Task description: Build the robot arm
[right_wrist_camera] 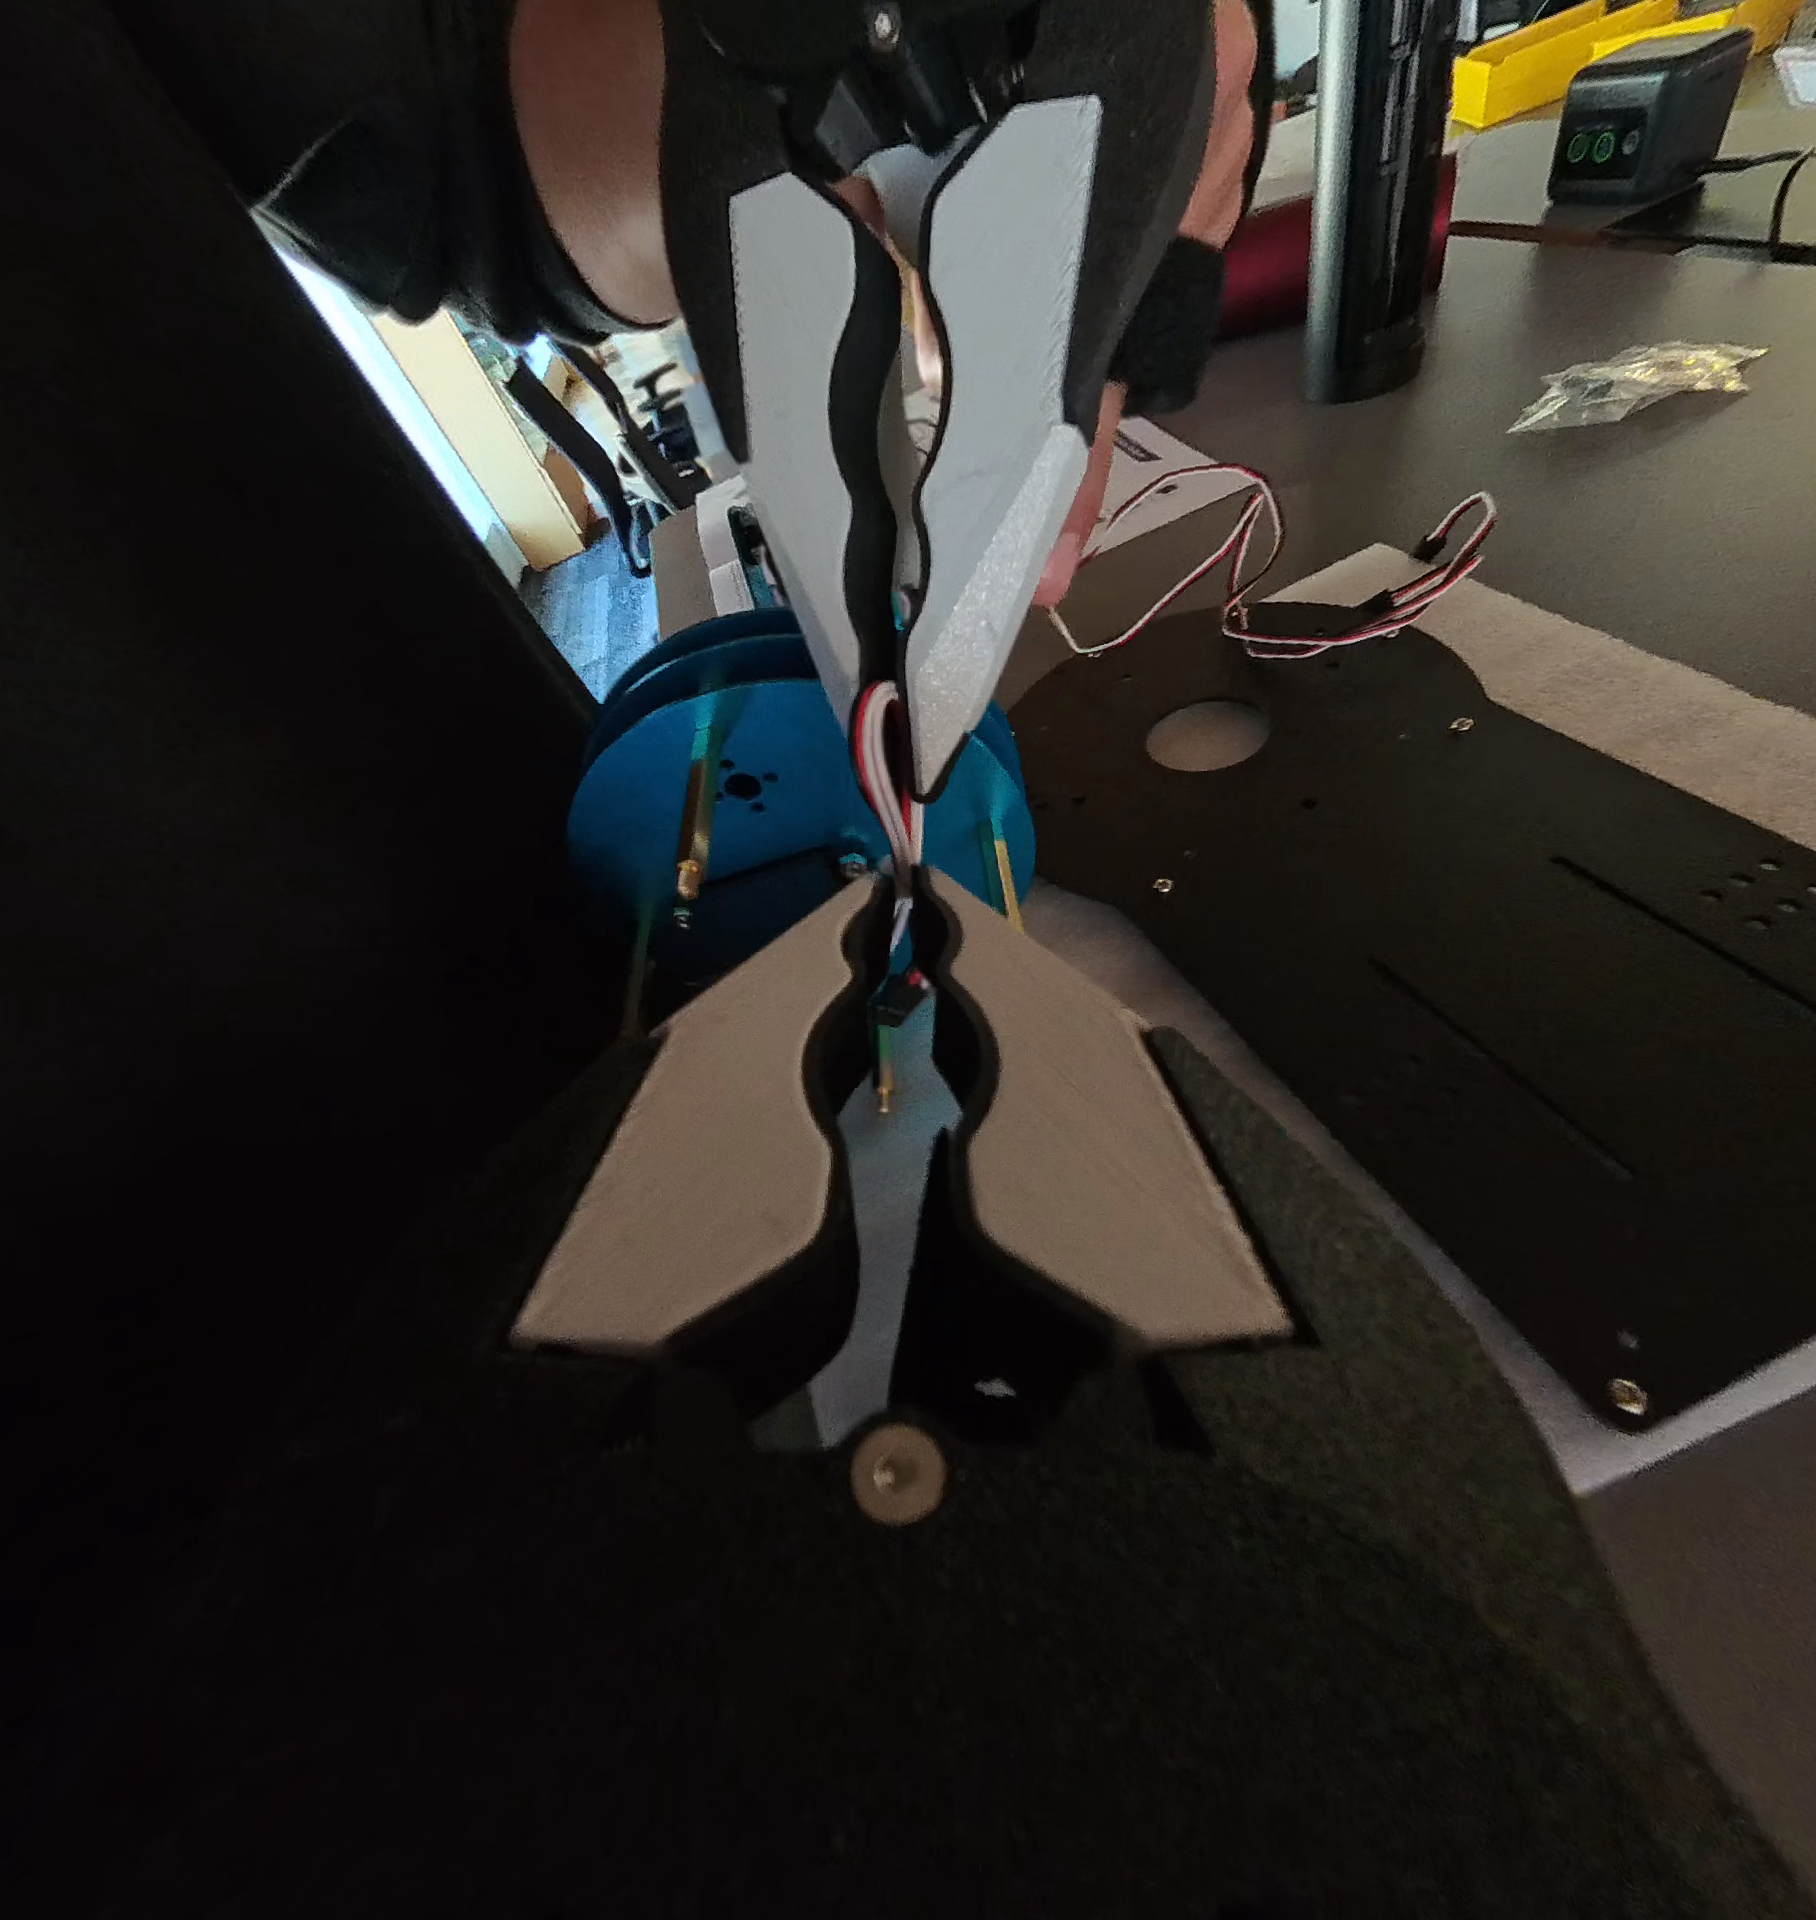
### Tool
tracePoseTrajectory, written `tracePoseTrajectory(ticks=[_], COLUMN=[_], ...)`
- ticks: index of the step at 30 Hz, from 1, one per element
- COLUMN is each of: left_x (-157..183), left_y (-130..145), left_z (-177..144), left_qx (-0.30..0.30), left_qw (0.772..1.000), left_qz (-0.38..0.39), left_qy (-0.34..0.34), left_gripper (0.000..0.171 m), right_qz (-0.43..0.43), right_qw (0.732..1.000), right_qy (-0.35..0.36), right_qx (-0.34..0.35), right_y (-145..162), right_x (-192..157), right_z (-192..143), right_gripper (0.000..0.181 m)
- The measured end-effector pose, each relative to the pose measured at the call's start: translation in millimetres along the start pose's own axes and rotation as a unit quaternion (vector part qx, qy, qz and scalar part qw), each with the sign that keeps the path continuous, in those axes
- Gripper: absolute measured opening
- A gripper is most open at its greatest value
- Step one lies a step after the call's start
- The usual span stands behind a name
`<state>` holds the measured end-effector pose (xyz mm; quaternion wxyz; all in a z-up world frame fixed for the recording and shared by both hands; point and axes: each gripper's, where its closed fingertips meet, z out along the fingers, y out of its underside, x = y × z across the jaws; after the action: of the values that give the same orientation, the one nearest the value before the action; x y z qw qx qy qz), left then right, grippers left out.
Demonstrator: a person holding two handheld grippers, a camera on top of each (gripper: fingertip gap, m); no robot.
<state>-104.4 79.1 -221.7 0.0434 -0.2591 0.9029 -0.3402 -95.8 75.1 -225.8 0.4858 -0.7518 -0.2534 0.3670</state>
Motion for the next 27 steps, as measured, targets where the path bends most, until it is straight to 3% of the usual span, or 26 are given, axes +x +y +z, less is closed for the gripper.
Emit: tracePoseTrajectory(ticks=[4, 7, 9, 12, 19, 23, 27], left_x=[-5, -6, -8, -11, -20, -21, -20], left_y=[9, 9, 7, 1, 0, 1, 4], left_z=[-5, -7, -4, 1, 7, 8, 8], left_qx=[-0.003, 0.005, 0.008, 0.019, 0.029, 0.036, 0.033], left_qw=[0.999, 0.999, 0.997, 0.988, 0.940, 0.923, 0.924], left_qz=[-0.035, -0.054, -0.082, -0.153, -0.333, -0.372, -0.373], left_qy=[0.002, 0.003, 0.003, 0.017, 0.071, 0.090, 0.080], left_gripper=[0.003, 0.004, 0.003, 0.004, 0.003, 0.003, 0.003], right_qz=[0.009, 0.006, -0.014, -0.114, -0.211, -0.278, -0.280], right_qw=[0.999, 0.998, 0.998, 0.987, 0.960, 0.930, 0.927], right_qy=[0.028, 0.055, 0.058, 0.099, 0.142, 0.184, 0.188], right_qx=[0.021, -0.001, -0.013, -0.045, -0.118, -0.157, -0.164], right_y=[-5, -1, -5, -7, 4, 7, 9], right_x=[11, 16, 8, 2, 10, 22, 21], right_z=[-24, -40, -34, -15, 4, 9, 5], right_gripper=[0.000, 0.000, 0.000, 0.005, 0.018, 0.008, 0.002])
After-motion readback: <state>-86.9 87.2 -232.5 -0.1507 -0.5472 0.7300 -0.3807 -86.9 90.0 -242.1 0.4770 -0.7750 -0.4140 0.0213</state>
